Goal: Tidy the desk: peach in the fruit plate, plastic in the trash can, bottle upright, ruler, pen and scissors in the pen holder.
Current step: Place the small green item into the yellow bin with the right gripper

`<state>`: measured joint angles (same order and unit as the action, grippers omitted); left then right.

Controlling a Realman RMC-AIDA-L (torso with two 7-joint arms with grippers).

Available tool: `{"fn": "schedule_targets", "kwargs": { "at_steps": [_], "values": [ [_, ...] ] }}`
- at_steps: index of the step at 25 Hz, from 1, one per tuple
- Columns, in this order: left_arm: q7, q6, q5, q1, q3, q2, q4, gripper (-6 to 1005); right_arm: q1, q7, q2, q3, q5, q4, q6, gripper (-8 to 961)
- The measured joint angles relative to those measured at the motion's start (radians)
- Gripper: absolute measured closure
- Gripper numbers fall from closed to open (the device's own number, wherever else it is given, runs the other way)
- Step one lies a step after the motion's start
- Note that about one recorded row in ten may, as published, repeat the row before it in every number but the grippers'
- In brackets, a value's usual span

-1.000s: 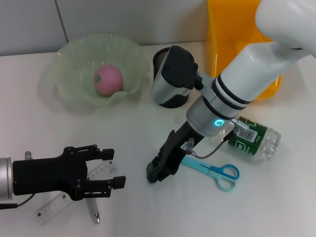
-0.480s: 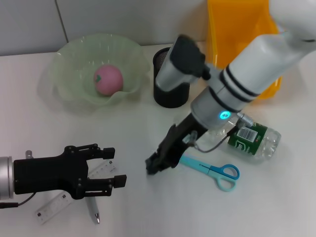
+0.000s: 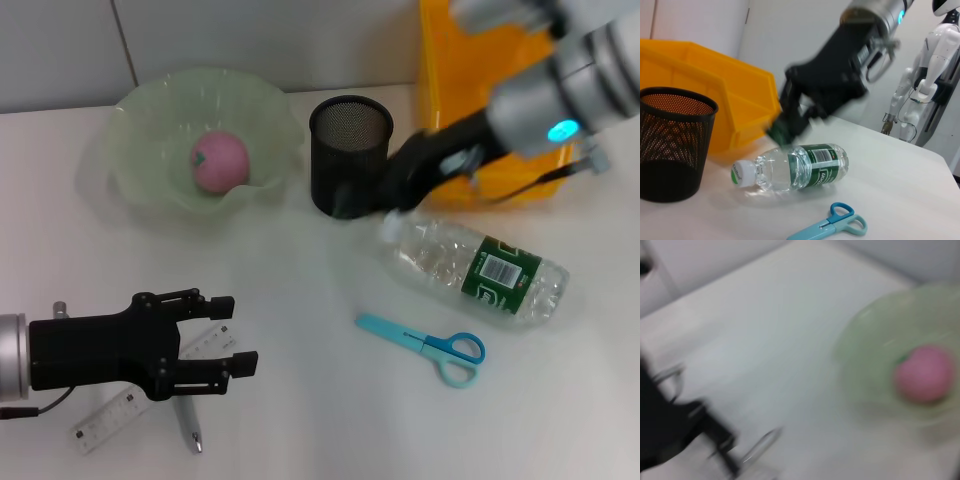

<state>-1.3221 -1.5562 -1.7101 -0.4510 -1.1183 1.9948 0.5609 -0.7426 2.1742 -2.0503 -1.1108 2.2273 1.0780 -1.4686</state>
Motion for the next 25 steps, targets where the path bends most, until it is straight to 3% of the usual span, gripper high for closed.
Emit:
{"fn": "schedule_targets", "kwargs": {
  "at_steps": [4,5,9,15,22,25],
  "values": [
    [-0.006,-0.001,0.000,-0.004,0.000,-0.001,0.005,187,0.045,0.000,0.008,0.184,0.008,0.104,0.015,768],
    [-0.007,-0.001,0.000,-0.005,0.000,-0.001,0.005,187,0.045,0.000,0.008,0.184,0.008,0.104,0.015,768],
    [-0.012,-0.003,0.000,-0.008,0.000,-0.003,0.006,187,0.062,-0.003,0.023,0.340,0.010,0.115,0.081,767],
    [-0.016,-0.006,0.000,-0.010,0.000,-0.006,0.007,186,0.085,-0.008,0.032,0.357,0.017,0.070,0.210,765],
    [-0.022,-0.010,-0.003,-0.016,0.000,-0.007,0.007,186,0.069,-0.048,0.034,0.353,0.020,-0.079,0.374,762],
    [-0.025,-0.011,-0.004,-0.018,0.000,-0.009,0.007,187,0.067,-0.052,0.032,0.349,0.020,-0.096,0.400,701]
  ]
}}
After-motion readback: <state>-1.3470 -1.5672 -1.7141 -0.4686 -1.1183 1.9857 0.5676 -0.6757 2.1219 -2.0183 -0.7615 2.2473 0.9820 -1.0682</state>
